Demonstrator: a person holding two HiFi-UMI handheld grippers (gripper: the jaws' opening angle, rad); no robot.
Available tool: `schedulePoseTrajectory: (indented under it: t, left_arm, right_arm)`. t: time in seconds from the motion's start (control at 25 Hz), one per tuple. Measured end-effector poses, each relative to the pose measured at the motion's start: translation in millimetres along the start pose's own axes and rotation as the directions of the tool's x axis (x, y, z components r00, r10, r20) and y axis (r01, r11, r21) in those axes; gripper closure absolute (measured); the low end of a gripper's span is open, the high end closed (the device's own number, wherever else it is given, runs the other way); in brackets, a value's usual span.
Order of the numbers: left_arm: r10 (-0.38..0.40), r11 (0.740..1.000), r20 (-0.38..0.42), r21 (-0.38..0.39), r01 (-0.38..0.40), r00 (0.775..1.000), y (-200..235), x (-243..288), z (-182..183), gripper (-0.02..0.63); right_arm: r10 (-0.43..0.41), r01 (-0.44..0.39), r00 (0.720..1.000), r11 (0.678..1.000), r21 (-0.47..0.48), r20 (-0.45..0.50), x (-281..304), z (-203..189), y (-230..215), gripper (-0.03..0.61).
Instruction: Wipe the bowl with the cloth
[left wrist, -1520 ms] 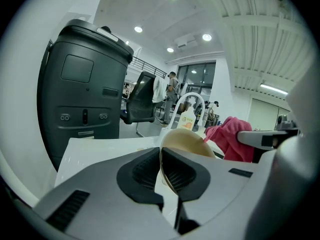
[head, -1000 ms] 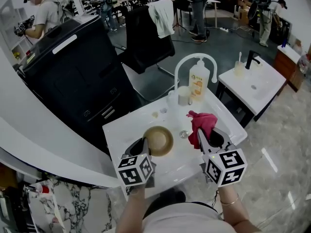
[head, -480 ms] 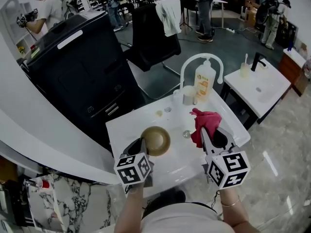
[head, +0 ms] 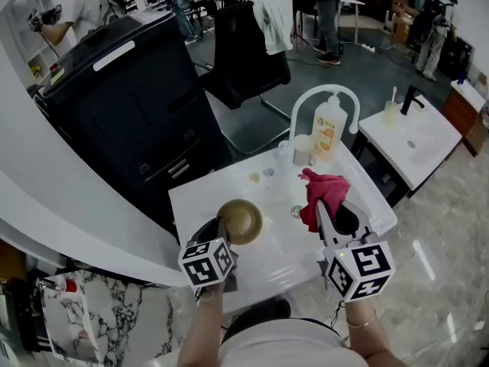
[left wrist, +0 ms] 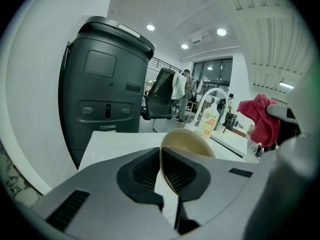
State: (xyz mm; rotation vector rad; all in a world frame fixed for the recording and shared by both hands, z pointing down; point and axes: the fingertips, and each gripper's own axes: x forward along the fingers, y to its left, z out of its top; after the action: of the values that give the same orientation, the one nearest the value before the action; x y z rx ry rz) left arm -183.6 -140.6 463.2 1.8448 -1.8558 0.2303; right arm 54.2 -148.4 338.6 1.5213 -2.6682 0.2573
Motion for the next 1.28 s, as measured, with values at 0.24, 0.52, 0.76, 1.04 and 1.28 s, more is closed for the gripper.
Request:
schedulePoseTrajectory:
  t: [0.24, 0.52, 0.76, 1.04, 1.28]
  left_arm:
    - [0.038, 0.999, -0.027, -0.005, -0.038, 0.999, 17, 19, -8, 0.581]
    - [0.062, 0.998, -0.093, -0.025, -0.064, 0.994, 34, 47, -26, 0.581]
    - [0.048, 0.996, -0.153, -0.064, -0.058, 0.987, 40, 73, -44, 0.581]
    - [0.076, 0.992, -0.192, -0.086, -0.094, 0.978, 54, 99, -56, 0.581]
    - [0.095, 0.986, -0.235, -0.109, -0.123, 0.967, 67, 120, -73, 0.581]
  right_arm:
    - [0.004, -0.004, 1.000, 1.000, -0.002, 0.004, 9, 1, 2, 0.514]
    - [0.008, -0.008, 1.000, 1.000, -0.016, -0.004, 16, 1, 5, 0.514]
    - [-0.006, 0.006, 1.000, 1.000, -0.013, -0.020, 20, -3, 1, 0.514]
    - [-0.016, 0.016, 0.999, 1.000, -0.006, -0.045, 26, -9, -5, 0.514]
    - [-0.014, 0.014, 0.998, 1.000, -0.002, -0.067, 36, -18, -7, 0.514]
